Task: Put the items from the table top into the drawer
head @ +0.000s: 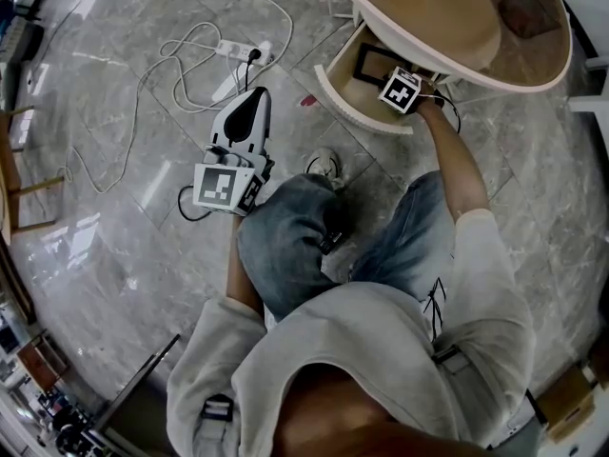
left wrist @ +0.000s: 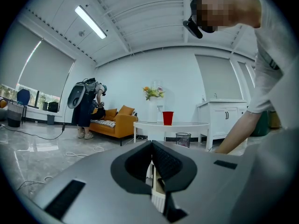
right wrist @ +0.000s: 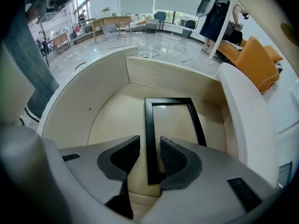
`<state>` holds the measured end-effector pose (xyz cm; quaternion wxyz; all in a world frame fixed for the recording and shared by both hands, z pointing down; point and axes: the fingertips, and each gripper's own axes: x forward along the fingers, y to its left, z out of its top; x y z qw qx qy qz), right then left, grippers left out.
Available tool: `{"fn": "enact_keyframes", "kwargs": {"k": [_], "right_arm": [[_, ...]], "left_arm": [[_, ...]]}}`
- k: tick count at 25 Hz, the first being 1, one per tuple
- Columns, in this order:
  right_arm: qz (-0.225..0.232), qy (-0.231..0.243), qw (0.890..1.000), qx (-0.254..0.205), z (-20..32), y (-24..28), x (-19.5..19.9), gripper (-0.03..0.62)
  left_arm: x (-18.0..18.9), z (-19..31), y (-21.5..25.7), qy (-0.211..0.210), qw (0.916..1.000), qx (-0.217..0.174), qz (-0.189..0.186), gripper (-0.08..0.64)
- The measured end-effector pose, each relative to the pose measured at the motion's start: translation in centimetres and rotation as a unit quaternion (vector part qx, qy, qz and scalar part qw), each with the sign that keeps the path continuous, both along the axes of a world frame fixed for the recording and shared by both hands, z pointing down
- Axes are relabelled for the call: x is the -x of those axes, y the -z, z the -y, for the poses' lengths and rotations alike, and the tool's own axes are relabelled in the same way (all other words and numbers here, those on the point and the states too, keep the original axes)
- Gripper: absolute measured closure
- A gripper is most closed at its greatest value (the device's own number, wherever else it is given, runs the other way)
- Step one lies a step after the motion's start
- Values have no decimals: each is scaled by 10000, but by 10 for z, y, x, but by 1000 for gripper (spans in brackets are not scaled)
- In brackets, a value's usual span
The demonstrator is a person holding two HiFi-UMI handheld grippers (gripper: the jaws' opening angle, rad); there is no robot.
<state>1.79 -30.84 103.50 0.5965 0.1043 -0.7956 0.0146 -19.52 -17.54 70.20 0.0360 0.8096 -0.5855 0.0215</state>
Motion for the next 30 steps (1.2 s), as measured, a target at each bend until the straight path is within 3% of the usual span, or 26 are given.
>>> {"fn": "enact_keyframes", "kwargs": {"k": [6,12,17,23,26,30], "right_arm": [[445,48,9985,-313,2,27,4,434],[1350,382,9858,-918,-20,97,16,522],[2091,875,9655,-1285,-58,174,31,562],[2690,1617,9288,-1968,-99,290,47,568],[2731,1915,9133,-2337,-103,337,47,568],[2481,2052,9060,-2749,-88,372,35,568]], "left_arm": [[-1,-2,1,11,10000,-27,-75,545],[-16,-2,4,-104,9999,-107,-56,545],[-31,1,5,-216,9997,-112,-40,545],[-39,-1,8,-268,9995,-95,-132,545],[-43,1,9,-281,9994,-94,-177,545],[-45,2,11,-312,9992,-85,-219,545]]}}
